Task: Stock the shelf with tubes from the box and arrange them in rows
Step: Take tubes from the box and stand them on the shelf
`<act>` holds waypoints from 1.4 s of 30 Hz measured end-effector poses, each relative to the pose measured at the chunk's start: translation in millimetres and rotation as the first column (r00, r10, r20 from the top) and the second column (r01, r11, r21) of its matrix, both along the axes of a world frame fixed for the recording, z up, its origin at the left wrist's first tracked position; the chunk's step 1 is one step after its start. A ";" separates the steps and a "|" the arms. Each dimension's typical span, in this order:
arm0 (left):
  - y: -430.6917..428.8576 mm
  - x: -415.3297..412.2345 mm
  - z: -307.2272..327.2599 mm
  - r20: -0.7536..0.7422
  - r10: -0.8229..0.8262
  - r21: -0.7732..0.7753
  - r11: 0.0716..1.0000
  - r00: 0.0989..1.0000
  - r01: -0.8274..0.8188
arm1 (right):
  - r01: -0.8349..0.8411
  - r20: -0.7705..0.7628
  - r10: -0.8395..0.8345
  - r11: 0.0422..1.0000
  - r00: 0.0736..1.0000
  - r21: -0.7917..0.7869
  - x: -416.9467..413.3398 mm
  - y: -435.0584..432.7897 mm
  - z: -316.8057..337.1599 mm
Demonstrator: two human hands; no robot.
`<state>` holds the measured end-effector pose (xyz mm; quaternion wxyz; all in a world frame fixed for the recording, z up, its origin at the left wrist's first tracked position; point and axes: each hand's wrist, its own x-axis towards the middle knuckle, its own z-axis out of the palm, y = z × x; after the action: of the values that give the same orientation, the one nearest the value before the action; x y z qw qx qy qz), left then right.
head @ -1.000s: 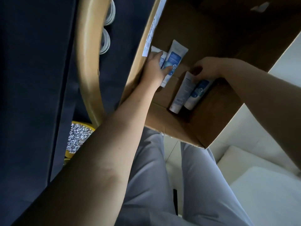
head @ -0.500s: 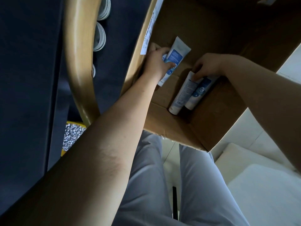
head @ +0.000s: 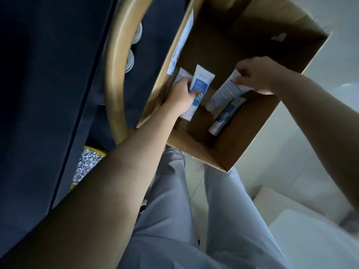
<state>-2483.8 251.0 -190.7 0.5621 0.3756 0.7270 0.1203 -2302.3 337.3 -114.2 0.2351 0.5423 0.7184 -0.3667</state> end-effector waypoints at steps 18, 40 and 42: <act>-156.4 -9.9 348.0 0.100 0.583 0.563 0.634 0.806 -0.529 | -0.385 -0.523 0.495 0.869 0.694 0.311 -34.9 -41.8 362.1; -392.4 -169.2 511.1 0.036 0.845 0.845 0.259 0.534 -0.467 | -0.422 -0.428 0.857 0.515 0.288 0.746 -270.6 -247.2 493.8; -405.9 -180.8 509.3 0.053 0.867 0.851 0.220 0.496 -0.476 | -0.416 -0.409 0.860 0.507 0.305 0.755 -288.1 -261.9 486.7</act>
<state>-2664.6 -154.9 318.6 0.0397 0.2258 0.7867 0.5732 -2590.4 75.4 372.5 -0.1107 0.0234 0.9702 -0.2143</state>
